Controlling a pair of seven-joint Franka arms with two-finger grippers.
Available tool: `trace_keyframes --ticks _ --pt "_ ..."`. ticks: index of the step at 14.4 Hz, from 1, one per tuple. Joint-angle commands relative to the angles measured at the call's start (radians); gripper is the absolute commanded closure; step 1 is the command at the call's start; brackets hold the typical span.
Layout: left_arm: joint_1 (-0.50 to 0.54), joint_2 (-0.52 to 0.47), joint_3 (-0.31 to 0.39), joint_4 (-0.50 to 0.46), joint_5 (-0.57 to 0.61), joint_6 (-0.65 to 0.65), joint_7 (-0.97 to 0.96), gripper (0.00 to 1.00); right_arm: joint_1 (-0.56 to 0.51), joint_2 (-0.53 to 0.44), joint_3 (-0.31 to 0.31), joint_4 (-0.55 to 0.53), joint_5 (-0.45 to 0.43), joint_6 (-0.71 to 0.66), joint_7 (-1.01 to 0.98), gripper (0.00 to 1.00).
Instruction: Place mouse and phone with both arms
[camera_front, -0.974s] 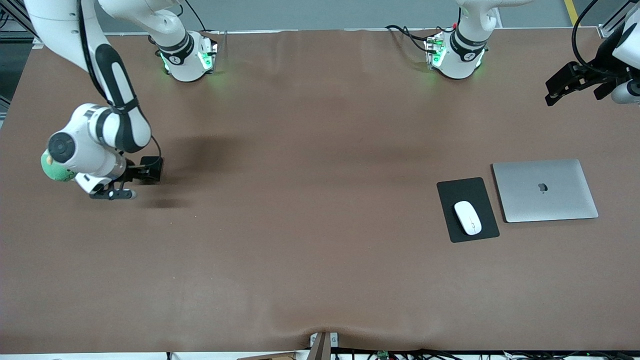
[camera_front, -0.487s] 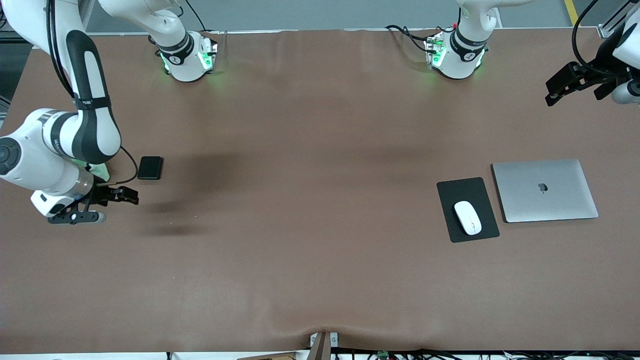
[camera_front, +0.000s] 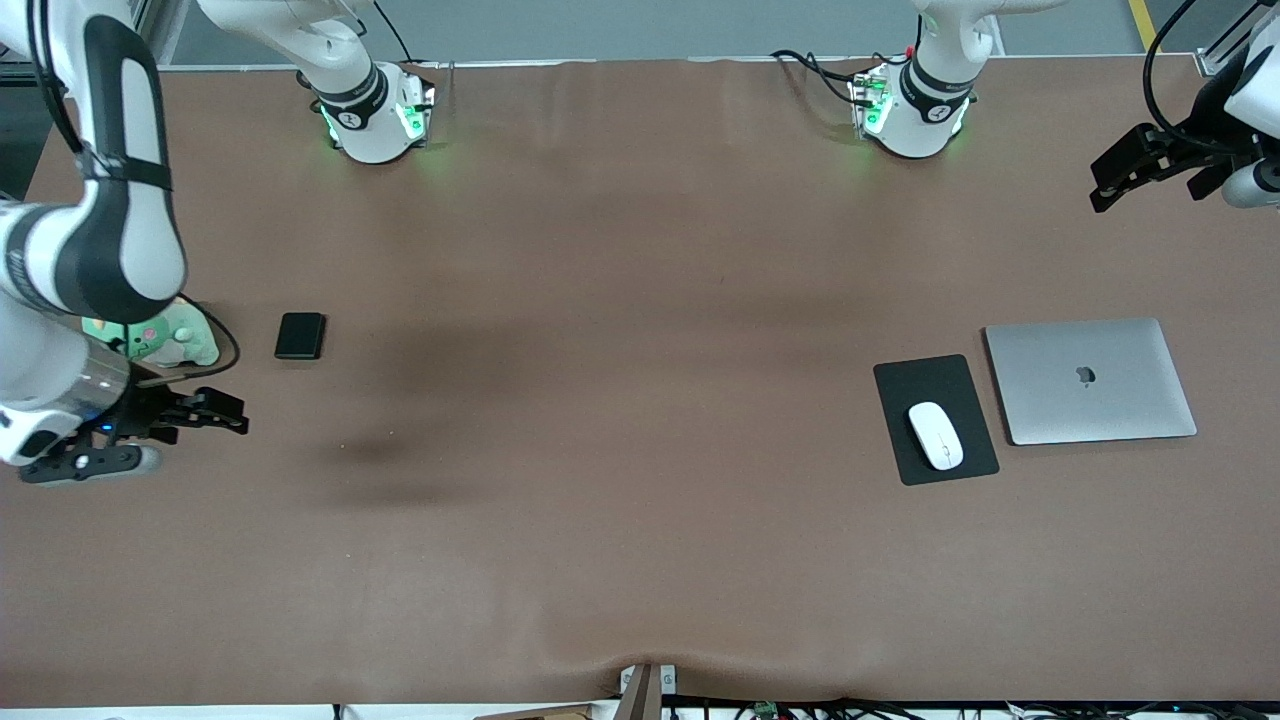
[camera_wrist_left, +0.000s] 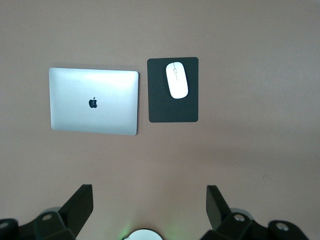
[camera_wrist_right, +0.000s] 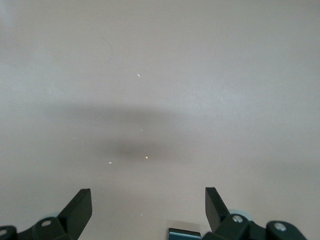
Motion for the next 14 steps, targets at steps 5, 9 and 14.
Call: trace_keyframes --ticks 5,9,14 --pt "0.000 0.000 -0.009 0.011 0.004 -0.020 -0.010 0.00 -0.104 -0.013 0.042 0.210 0.006 -0.224 -0.009 0.00" --pt "-0.002 0.000 -0.009 0.012 0.004 -0.020 -0.011 0.00 -0.189 -0.015 0.113 0.316 -0.009 -0.401 -0.007 0.00" --pt "-0.002 -0.003 -0.009 0.009 0.004 -0.022 -0.010 0.00 -0.231 -0.131 0.130 0.339 -0.073 -0.550 -0.006 0.00"
